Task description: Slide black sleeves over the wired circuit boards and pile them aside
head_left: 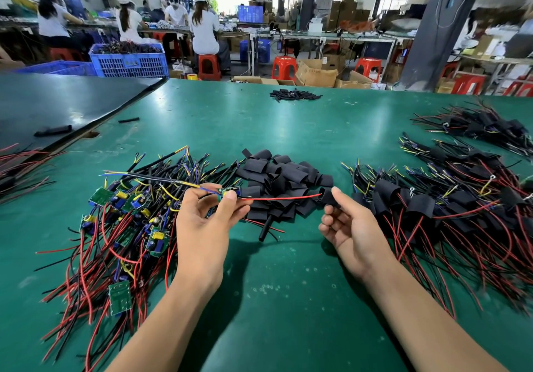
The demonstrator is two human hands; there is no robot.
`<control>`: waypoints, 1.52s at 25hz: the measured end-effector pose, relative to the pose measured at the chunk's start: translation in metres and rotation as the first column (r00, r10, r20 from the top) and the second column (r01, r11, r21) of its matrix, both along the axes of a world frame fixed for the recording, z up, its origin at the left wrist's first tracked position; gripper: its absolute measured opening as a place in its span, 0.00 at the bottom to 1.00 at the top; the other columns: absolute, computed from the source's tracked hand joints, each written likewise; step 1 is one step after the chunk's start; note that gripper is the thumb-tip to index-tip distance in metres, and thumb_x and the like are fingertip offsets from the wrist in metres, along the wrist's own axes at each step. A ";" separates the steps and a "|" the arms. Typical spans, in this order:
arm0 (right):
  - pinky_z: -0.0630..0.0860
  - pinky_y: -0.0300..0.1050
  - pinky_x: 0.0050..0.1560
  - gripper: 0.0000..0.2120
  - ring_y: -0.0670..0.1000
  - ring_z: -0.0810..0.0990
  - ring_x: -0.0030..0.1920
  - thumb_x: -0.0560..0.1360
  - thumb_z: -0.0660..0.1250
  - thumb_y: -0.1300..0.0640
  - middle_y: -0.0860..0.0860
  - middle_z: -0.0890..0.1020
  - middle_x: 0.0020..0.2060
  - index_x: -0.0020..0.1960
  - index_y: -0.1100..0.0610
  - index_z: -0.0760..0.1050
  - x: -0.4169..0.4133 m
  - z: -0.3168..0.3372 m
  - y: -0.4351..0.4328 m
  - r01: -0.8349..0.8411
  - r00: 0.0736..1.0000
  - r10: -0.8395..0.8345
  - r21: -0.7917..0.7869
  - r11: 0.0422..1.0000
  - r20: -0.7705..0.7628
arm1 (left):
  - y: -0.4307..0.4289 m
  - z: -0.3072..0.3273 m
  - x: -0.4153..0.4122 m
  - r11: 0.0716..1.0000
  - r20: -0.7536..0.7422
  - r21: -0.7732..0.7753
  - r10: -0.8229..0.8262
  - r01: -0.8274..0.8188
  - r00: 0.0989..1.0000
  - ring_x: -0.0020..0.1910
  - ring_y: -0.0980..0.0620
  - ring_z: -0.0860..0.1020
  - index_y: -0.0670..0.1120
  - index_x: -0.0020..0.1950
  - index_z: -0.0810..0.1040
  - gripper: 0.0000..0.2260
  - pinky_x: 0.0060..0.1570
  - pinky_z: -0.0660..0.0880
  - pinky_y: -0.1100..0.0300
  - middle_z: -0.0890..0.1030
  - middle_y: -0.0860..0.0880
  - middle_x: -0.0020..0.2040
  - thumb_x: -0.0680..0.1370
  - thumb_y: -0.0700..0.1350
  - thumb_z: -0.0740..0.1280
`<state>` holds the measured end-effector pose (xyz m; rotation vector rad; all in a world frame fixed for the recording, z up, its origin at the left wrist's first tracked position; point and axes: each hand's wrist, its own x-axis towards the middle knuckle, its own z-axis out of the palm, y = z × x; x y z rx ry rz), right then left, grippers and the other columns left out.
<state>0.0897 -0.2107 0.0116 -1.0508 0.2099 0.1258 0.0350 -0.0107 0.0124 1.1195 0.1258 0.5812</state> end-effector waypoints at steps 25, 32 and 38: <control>0.77 0.40 0.32 0.12 0.46 0.75 0.29 0.67 0.74 0.51 0.52 0.81 0.33 0.44 0.57 0.78 -0.016 0.005 0.018 -0.184 0.981 0.184 0.004 0.983 -0.066 | -0.004 0.001 -0.003 0.998 -0.017 -0.006 -0.057 0.057 0.998 0.45 0.39 0.85 0.42 0.49 0.74 0.05 0.48 0.82 0.54 0.78 0.40 0.43 0.78 0.35 0.69; 0.80 0.40 0.34 0.10 0.47 0.78 0.30 0.67 0.74 0.53 0.55 0.83 0.36 0.44 0.59 0.81 -0.027 0.006 0.034 -0.318 0.944 0.326 0.122 0.940 -0.048 | -0.016 -0.001 -0.008 0.973 -0.157 -0.054 -0.229 0.223 0.961 0.49 0.45 0.85 0.46 0.46 0.81 0.02 0.46 0.81 0.56 0.86 0.45 0.47 0.78 0.41 0.69; 0.80 0.41 0.34 0.09 0.48 0.80 0.31 0.67 0.75 0.53 0.55 0.84 0.37 0.38 0.60 0.86 -0.029 0.008 0.033 -0.391 0.903 0.412 0.165 0.906 -0.122 | -0.013 -0.002 -0.008 0.975 -0.181 0.039 -0.209 0.219 0.961 0.47 0.49 0.82 0.46 0.45 0.84 0.03 0.41 0.80 0.61 0.85 0.44 0.48 0.77 0.40 0.71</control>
